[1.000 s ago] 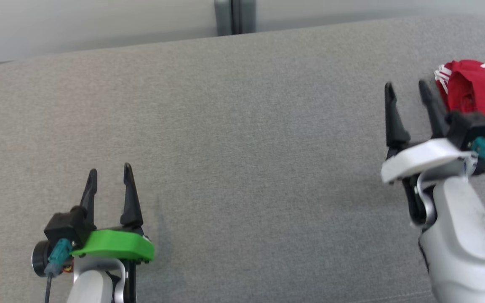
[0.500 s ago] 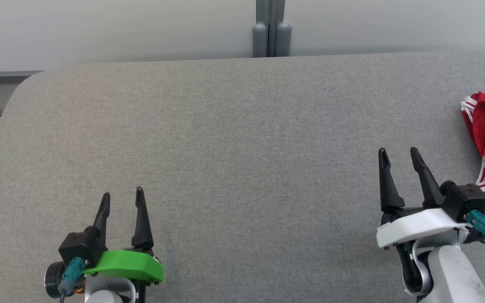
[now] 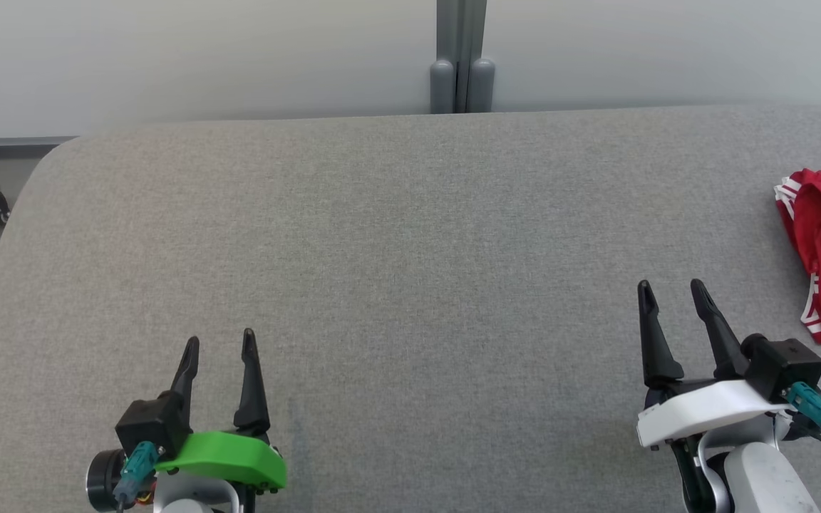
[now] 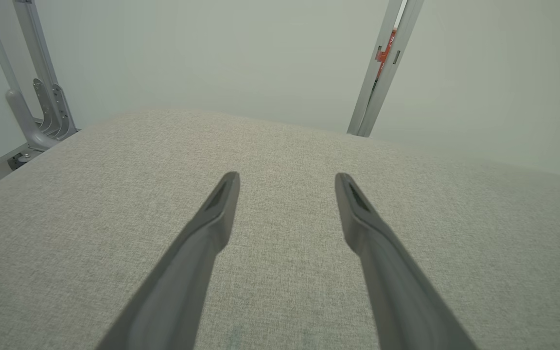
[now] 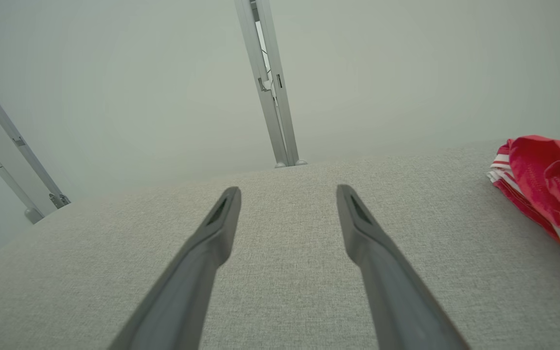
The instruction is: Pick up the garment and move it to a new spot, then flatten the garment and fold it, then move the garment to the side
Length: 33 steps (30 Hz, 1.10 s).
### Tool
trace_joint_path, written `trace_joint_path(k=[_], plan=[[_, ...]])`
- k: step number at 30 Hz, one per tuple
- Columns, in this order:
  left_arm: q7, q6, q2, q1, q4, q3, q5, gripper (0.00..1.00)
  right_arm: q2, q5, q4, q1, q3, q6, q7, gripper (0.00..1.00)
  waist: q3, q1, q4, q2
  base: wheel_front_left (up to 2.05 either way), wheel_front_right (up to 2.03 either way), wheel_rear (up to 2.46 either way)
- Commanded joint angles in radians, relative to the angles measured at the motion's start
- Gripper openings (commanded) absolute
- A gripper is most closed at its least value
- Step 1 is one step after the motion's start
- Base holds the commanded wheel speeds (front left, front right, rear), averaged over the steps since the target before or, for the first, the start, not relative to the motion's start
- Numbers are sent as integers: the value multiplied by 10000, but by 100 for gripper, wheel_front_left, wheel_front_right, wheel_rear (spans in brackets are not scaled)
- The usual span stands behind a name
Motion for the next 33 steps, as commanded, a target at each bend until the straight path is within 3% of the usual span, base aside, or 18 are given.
trace_joint_path(k=[1,9,10,13,33], plan=[[3,-22,20,136,8,2,17,100,-22,-55,16,159,-21,-4,-43,100,-28,0,0,0,0,0,0],[3,3,20,165,26,-146,48,100,-22,-49,103,244,67,-6,-44,100,-140,0,31,0,0,0,0],[3,-9,0,41,24,-136,6,0,0,-17,80,150,65,0,-2,0,-139,0,29,0,0,0,0],[9,-7,-10,124,261,-143,-18,0,46,20,330,233,64,0,15,0,-143,0,27,0,0,0,0],[918,-455,43,0,81,538,-3336,0,29,3494,281,135,-263,0,966,0,-199,0,-117,0,0,0,0]])
